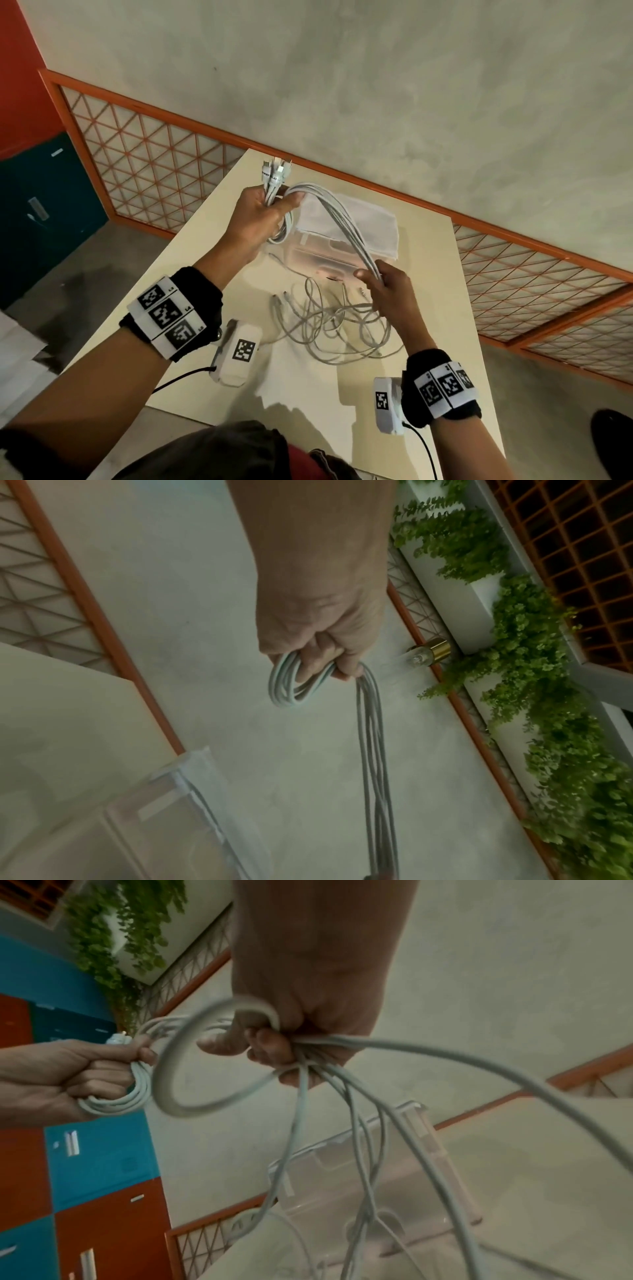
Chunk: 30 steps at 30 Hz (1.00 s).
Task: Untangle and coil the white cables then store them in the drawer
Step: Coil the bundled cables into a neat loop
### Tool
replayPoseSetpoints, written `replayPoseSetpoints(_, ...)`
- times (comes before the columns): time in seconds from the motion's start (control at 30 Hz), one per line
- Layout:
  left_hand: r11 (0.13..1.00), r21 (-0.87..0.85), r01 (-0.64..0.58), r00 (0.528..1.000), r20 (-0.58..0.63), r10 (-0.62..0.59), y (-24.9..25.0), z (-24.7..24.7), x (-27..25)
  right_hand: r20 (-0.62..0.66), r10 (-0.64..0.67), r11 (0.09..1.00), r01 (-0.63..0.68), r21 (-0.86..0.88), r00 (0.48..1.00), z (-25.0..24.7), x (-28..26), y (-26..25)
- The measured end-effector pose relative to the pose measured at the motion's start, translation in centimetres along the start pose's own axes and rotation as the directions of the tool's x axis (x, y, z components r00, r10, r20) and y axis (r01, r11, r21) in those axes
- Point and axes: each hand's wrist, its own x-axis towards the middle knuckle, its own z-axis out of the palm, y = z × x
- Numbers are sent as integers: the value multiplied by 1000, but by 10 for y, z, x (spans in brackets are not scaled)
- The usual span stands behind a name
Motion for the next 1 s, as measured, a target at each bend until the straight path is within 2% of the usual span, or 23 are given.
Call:
replayPoseSetpoints(0.07, 995, 88, 55, 997, -61, -50, -10, -8, 5, -14, -71, 991, 69, -117, 997, -11, 2, -1)
replayPoseSetpoints(0.17, 967, 223, 123, 988, -124, -97, -26, -20, 9, 151, -67, 976, 96, -194, 986, -32, 3, -3)
replayPoseSetpoints(0.23, 931, 336, 142, 989, -88, -119, -41, -31, 10, 224, -48, 989, 78, -129, 973, -40, 1, -6)
replayPoseSetpoints(0.33, 837, 519, 171, 978, 10, -206, -67, -39, 4, 207, -11, 1000, 13, -8, 978, -41, -7, -11)
replayPoseSetpoints(0.47, 716, 663, 218, 940, 53, -336, -91, -38, -10, 196, 65, 996, -75, 46, 978, -35, -20, -17)
replayPoseSetpoints(0.53, 667, 706, 237, 902, 95, -421, -98, -41, -14, 181, 96, 995, -99, 5, 979, -34, -21, -19)
replayPoseSetpoints(0.6, 687, 676, 268, 857, 159, -491, -98, -45, -19, 196, 124, 986, -98, -138, 973, -35, -20, -15)
replayPoseSetpoints(0.67, 734, 614, 289, 849, 191, -494, -96, -49, -21, 212, 185, 943, -113, -314, 960, -35, -18, -8)
replayPoseSetpoints(0.8, 892, 376, 252, 933, 152, -327, -70, -37, -23, 230, 259, 846, -106, -523, 938, -22, -21, -2)
replayPoseSetpoints(0.83, 909, 345, 236, 937, 168, -307, -61, -31, -24, 242, 267, 838, -101, -536, 933, -18, -22, -4)
replayPoseSetpoints(0.9, 934, 325, 150, 926, 284, -247, -41, -16, -32, 287, 247, 852, -67, -519, 926, -9, -24, -9)
replayPoseSetpoints(1.0, 959, 284, 27, 868, 468, -163, -21, 10, -55, 362, 151, 933, -10, -361, 920, 3, -21, -24)
